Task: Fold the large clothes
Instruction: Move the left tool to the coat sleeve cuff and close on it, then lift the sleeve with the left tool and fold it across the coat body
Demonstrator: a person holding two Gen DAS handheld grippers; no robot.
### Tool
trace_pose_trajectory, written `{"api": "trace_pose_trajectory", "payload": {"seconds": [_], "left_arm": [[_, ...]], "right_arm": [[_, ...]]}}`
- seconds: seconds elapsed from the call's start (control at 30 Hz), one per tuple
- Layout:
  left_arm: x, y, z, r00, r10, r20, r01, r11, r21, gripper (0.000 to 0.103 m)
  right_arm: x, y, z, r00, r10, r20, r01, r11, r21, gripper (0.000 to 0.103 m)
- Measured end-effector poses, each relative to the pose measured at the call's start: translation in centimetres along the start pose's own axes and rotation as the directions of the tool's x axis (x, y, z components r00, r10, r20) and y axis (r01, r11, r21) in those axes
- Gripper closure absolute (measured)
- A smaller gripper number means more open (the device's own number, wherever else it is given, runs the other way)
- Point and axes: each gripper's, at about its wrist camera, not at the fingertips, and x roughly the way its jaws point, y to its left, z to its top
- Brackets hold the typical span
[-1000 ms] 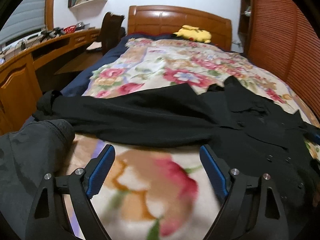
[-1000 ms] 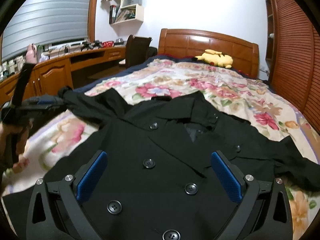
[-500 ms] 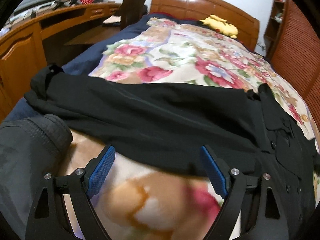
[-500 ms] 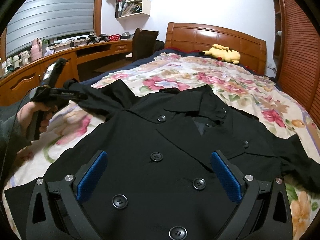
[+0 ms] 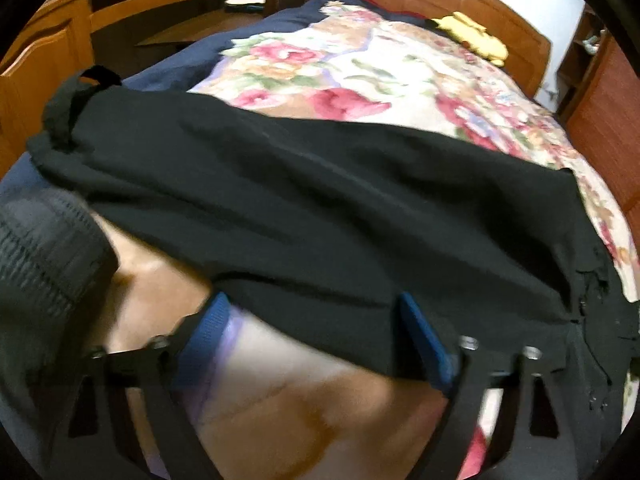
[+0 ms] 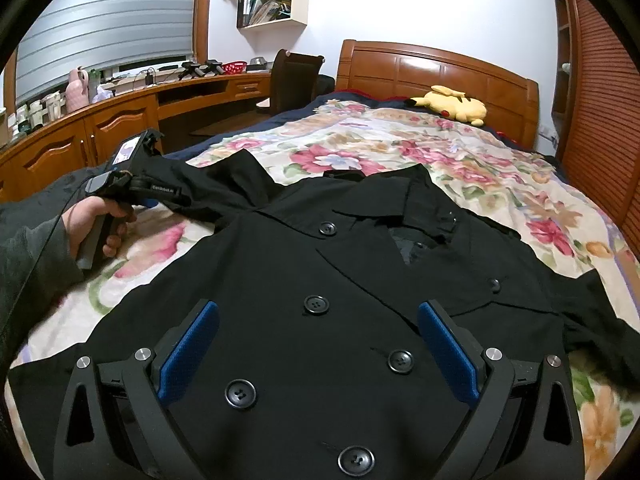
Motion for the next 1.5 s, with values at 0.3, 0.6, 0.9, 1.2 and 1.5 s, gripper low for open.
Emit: {"api": "trace_pose_trajectory", "payload": {"seconds": [0.3, 0.6, 0.9, 1.2, 1.5], "left_arm": [[-4.4, -3.1, 1.0, 0.993, -0.082, 0.081, 0.077, 0.995, 0.06, 0.1], [-13.2, -13.9, -0.9, 0.972, -0.173, 0.156, 0.117, 0.942, 0.314, 0.1], [-17.1, -20.3, -5.3, 0.972, -0.172, 0.157, 0.078, 0.875, 0.478, 0.1], [-19.9, -18.9, -7.8, 0.959, -0.218, 0.181, 0.112, 0.879, 0.463, 0.027], [-18.2, -15.1, -6.7, 0.964, -0.141, 0.226, 0.042, 0.918, 0.394, 0.023]], "right_arm": [[-0.9, -1.0, -0.1, 1.0, -0.029, -0.001, 0.029, 1.0, 0.007, 0.027], [-0.6, -1.6, -0.8, 1.0, -0.024, -0.019, 0.025, 0.999, 0.028, 0.051], [-1.0, -1.7, -0.6, 1.0, 0.004, -0.029, -0.003, 0.999, 0.036, 0.052], [-1.0, -2.1, -0.5, 0.999, 0.028, -0.026, -0.027, 0.999, 0.045, 0.052], [-0.7, -2.0, -0.5, 0.999, 0.032, -0.029, -0.03, 0.999, 0.038, 0.052]]}}
